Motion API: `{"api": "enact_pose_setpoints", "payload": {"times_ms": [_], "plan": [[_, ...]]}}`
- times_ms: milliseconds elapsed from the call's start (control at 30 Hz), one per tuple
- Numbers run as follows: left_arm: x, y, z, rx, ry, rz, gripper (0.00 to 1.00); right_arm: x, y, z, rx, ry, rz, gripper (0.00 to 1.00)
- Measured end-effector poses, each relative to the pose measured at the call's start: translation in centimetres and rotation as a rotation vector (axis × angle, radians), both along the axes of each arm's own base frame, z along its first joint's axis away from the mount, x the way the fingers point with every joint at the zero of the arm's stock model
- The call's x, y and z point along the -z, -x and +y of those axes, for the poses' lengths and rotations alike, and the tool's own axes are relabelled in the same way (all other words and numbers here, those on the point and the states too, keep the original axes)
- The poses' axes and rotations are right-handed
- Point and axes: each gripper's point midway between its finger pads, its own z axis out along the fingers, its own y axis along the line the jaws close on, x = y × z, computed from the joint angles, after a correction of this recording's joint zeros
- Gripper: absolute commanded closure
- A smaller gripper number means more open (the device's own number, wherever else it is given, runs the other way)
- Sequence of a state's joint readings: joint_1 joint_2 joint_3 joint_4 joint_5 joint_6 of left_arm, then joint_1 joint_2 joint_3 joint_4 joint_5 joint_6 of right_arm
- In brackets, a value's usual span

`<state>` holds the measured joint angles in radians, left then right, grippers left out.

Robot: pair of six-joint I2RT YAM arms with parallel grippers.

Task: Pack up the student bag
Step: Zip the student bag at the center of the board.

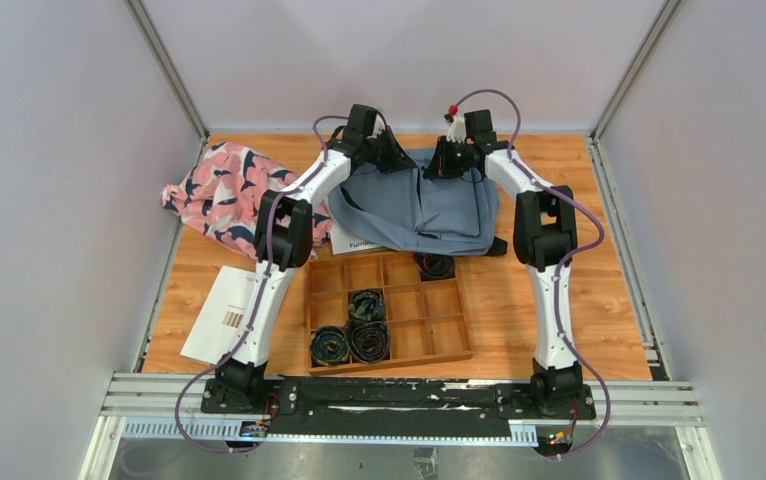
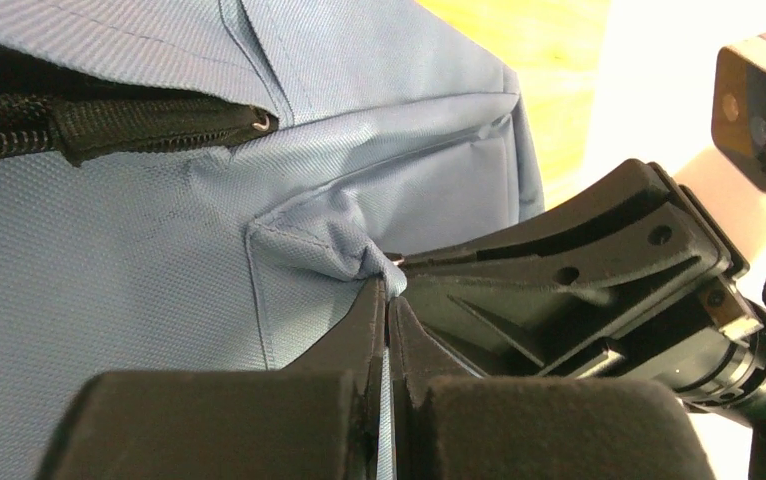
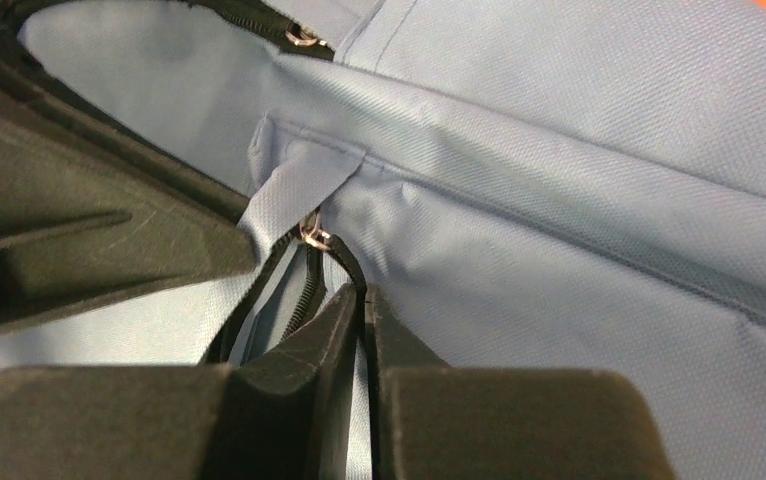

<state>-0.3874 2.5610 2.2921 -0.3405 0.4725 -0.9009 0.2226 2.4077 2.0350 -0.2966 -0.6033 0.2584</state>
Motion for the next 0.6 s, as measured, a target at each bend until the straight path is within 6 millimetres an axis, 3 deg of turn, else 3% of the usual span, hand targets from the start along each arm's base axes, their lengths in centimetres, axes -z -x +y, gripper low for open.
{"api": "enact_pose_setpoints", "payload": {"times_ms": [333, 500, 600], "plan": [[0.0, -0.1, -0.3, 0.002, 0.034, 0.001, 1.0, -1.2, 0.2, 0.3, -0.008, -0.029, -0.02, 0.77], [0.2, -0.2, -0.1, -0.007, 0.04, 0.008, 1.0, -2.3, -0.4, 0.8, -0.017, -0.051, -0.041, 0.82], [0.1, -0.3, -0.1, -0.009, 0.044, 0.007, 1.0, -2.9, -0.5, 1.1, -0.022, -0.066, -0.05, 0.91]]}}
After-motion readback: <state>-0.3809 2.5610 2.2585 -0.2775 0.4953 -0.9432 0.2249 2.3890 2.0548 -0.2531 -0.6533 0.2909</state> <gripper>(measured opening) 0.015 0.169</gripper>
